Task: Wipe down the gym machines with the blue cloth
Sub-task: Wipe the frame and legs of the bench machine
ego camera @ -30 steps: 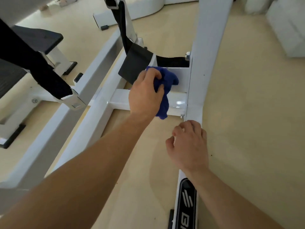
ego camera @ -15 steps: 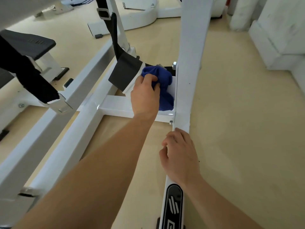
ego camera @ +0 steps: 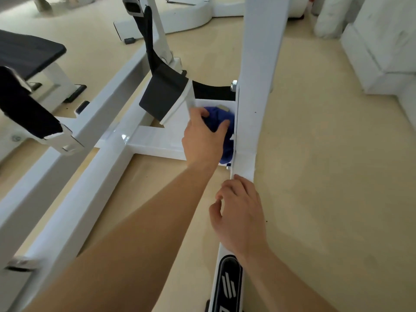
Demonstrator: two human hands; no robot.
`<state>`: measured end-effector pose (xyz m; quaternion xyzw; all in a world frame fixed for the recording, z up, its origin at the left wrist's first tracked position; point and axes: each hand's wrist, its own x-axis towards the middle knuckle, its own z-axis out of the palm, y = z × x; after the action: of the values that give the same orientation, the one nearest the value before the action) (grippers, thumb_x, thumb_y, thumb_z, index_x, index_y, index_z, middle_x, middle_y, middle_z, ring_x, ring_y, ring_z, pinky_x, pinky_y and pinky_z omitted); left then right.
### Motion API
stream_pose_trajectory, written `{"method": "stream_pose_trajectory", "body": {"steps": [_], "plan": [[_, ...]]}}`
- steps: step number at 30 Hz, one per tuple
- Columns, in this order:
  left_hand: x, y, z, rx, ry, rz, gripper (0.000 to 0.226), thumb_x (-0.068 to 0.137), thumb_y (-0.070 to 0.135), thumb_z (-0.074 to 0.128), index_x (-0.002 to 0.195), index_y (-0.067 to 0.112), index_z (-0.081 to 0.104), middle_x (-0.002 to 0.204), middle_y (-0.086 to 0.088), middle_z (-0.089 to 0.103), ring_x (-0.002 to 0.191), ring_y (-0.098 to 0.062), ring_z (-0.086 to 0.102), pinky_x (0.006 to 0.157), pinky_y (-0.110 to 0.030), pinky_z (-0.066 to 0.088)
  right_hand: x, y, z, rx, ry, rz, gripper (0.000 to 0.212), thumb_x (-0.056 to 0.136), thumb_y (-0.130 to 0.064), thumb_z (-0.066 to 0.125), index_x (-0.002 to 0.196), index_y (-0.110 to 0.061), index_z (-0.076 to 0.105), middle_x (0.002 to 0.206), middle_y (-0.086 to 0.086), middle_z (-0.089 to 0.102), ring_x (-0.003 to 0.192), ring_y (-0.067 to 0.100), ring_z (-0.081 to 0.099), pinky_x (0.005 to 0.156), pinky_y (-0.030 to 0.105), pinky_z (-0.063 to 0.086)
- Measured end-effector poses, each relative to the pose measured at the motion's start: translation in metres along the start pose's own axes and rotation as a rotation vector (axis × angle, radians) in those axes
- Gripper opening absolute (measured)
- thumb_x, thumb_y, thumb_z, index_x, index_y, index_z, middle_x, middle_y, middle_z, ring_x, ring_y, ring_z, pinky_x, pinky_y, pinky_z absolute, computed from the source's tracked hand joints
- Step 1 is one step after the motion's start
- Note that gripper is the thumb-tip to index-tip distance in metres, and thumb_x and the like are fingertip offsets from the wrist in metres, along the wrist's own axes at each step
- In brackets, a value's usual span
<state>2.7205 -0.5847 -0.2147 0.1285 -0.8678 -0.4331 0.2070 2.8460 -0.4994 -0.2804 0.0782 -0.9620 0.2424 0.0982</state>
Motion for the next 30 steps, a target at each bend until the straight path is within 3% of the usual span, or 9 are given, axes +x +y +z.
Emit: {"method": "stream_pose_trajectory", "body": {"steps": [3, 10, 19, 24, 26, 28, 30], "plan": [[0.008, 0.019, -0.003, -0.108, 0.045, 0.023, 0.034, 0.081, 0.031, 0.075, 0.104, 0.026, 0.051, 0.090, 0.013, 0.059, 0.087, -0.014, 0.060, 0.079, -0.029, 0.049, 0.001, 0.001, 0.002, 0.011, 0.017, -0.009, 0.035, 0.084, -0.032, 0.035, 0.084, -0.020, 0.068, 0.105, -0.009, 0.063, 0.129, 0.018, 0.046, 0.106, 0.030, 0.041], [0.010, 0.011, -0.002, -0.031, 0.013, 0.133, 0.021, 0.085, 0.027, 0.072, 0.102, 0.022, 0.060, 0.093, 0.007, 0.066, 0.086, -0.015, 0.062, 0.080, -0.035, 0.054, 0.000, 0.002, 0.003, 0.045, 0.065, -0.024, 0.027, 0.083, -0.027, 0.041, 0.080, -0.018, 0.066, 0.102, -0.006, 0.064, 0.126, 0.021, 0.050, 0.106, 0.030, 0.041], [-0.007, -0.010, 0.025, -0.147, 0.048, -0.088, 0.018, 0.087, 0.029, 0.069, 0.099, 0.026, 0.056, 0.091, 0.009, 0.063, 0.085, -0.013, 0.060, 0.076, -0.028, 0.050, -0.001, 0.003, 0.002, 0.021, 0.058, -0.051, 0.015, 0.082, -0.017, 0.054, 0.082, -0.016, 0.068, 0.102, -0.006, 0.067, 0.126, 0.020, 0.050, 0.111, 0.027, 0.035], [0.008, -0.052, 0.012, 0.394, -0.202, 0.229, 0.022, 0.092, 0.016, 0.054, 0.114, 0.018, 0.059, 0.107, -0.004, 0.060, 0.090, -0.024, 0.057, 0.068, -0.031, 0.038, 0.000, 0.002, 0.002, 0.079, 0.073, -0.017, 0.027, 0.081, -0.020, 0.041, 0.080, -0.017, 0.069, 0.098, -0.005, 0.067, 0.124, 0.021, 0.051, 0.106, 0.032, 0.042], [0.008, -0.064, 0.013, 0.563, -0.294, 0.355, 0.027, 0.084, 0.018, 0.061, 0.111, 0.017, 0.061, 0.109, -0.004, 0.058, 0.096, -0.025, 0.057, 0.070, -0.033, 0.042, 0.001, 0.002, 0.000, 0.091, 0.074, -0.022, 0.028, 0.081, -0.020, 0.040, 0.078, -0.017, 0.068, 0.097, -0.005, 0.067, 0.123, 0.022, 0.052, 0.105, 0.033, 0.042], [-0.001, -0.078, 0.019, 0.646, -0.358, 0.544, 0.032, 0.081, 0.019, 0.059, 0.113, 0.015, 0.063, 0.115, -0.005, 0.059, 0.108, -0.028, 0.055, 0.083, -0.036, 0.048, 0.000, 0.002, 0.000, 0.083, 0.073, -0.035, 0.030, 0.082, -0.020, 0.039, 0.078, -0.017, 0.068, 0.099, -0.003, 0.068, 0.123, 0.021, 0.051, 0.107, 0.034, 0.041], [-0.007, -0.089, 0.020, 0.573, -0.365, 0.650, 0.040, 0.094, 0.022, 0.041, 0.127, 0.010, 0.058, 0.128, -0.009, 0.057, 0.120, -0.030, 0.051, 0.098, -0.041, 0.045, -0.001, 0.001, -0.001, 0.082, 0.078, -0.038, 0.031, 0.083, -0.021, 0.038, 0.078, -0.017, 0.069, 0.102, -0.003, 0.068, 0.123, 0.019, 0.051, 0.108, 0.035, 0.041]]}}
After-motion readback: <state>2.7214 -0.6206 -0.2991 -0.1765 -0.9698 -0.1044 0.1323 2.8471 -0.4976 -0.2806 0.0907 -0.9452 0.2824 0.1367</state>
